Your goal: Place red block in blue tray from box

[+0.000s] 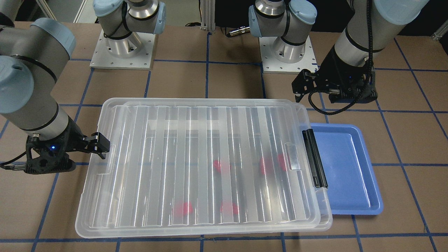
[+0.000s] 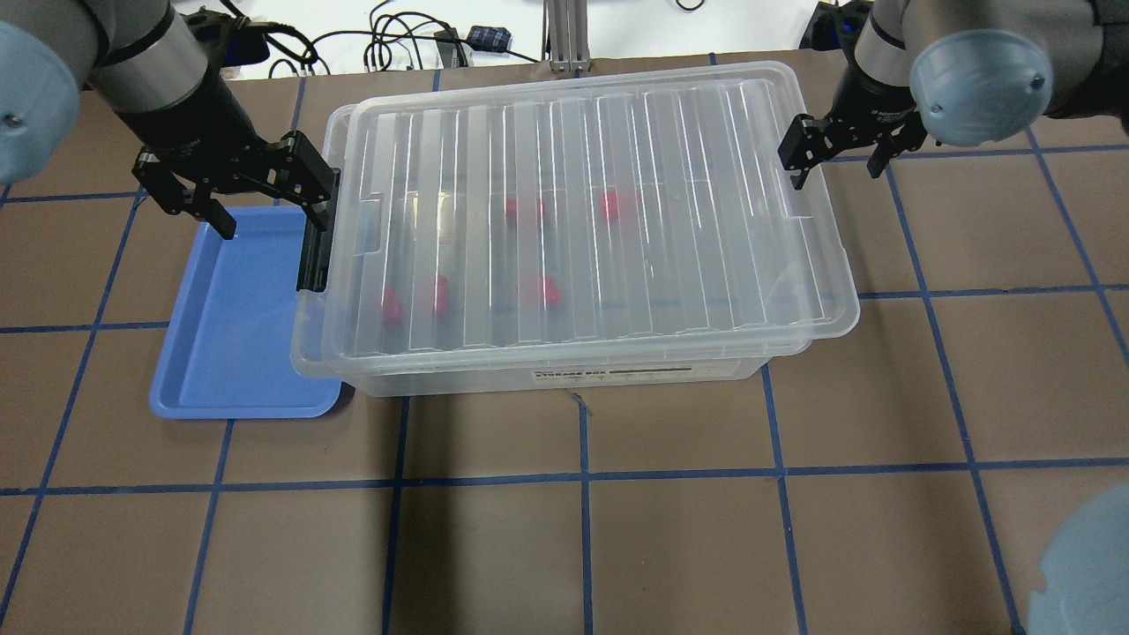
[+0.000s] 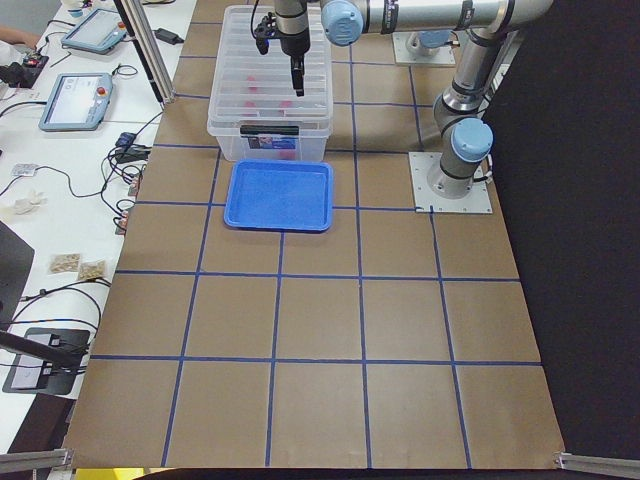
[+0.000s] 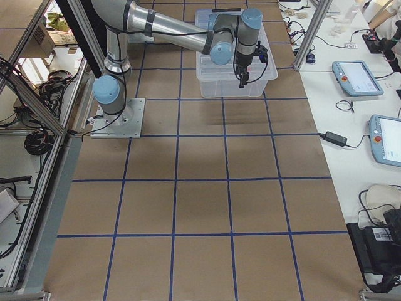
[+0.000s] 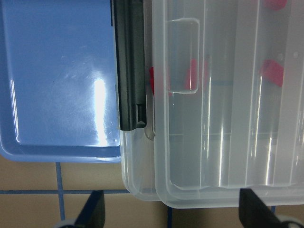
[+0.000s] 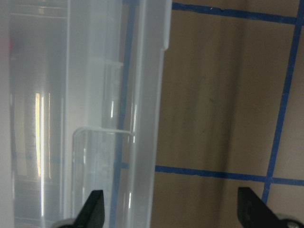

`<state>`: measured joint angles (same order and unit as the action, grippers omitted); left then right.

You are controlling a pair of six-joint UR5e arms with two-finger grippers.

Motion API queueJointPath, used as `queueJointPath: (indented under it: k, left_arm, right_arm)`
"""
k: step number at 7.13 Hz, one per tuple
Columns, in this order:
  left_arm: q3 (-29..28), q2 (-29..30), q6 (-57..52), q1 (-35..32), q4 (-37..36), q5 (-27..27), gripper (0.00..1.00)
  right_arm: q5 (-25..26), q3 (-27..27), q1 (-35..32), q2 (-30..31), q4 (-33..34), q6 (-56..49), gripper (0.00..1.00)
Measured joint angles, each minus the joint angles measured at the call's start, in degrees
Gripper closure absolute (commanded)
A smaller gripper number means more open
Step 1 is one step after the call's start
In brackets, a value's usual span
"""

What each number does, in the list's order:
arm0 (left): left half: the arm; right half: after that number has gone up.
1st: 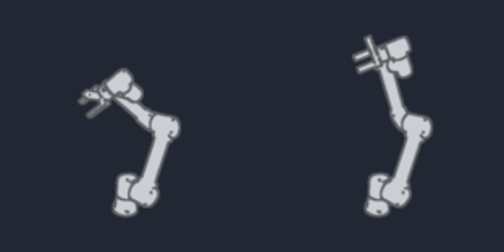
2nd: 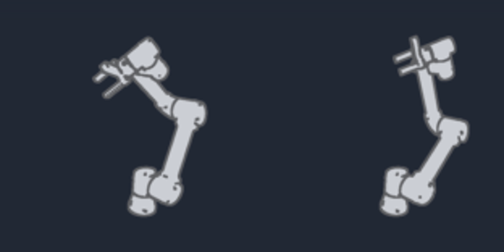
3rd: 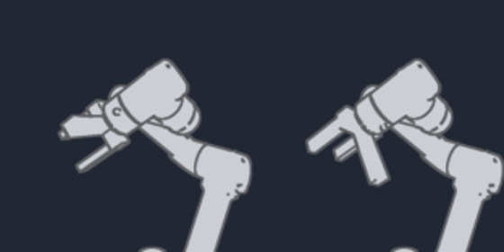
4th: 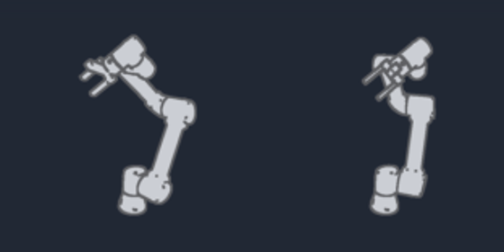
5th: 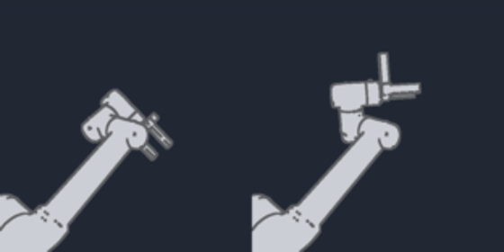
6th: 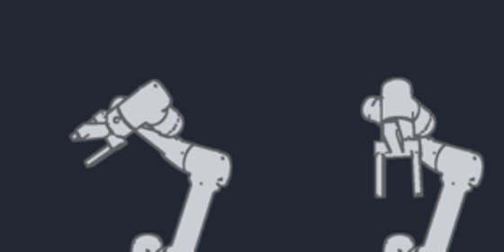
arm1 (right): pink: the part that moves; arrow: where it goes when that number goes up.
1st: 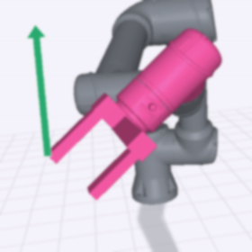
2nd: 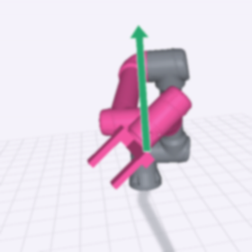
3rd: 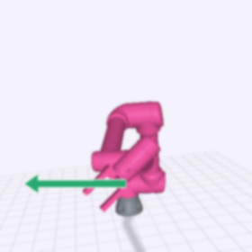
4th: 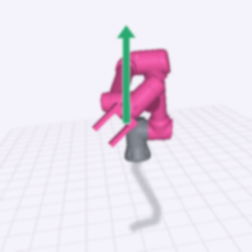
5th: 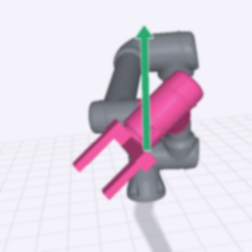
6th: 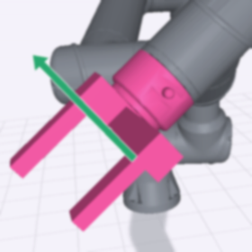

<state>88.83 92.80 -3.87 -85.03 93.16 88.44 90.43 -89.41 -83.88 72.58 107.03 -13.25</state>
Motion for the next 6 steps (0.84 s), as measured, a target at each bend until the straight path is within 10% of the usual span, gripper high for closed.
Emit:
queueJointPath:
  k: [6]
  left_arm:
    - [-0.28, 0.87, 0.0, 0.47, -0.08, 3.68, 0.0]
  right_arm:
    - [0.13, -0.73, 5.54, -1.27, 4.38, -5.69, 0.0]
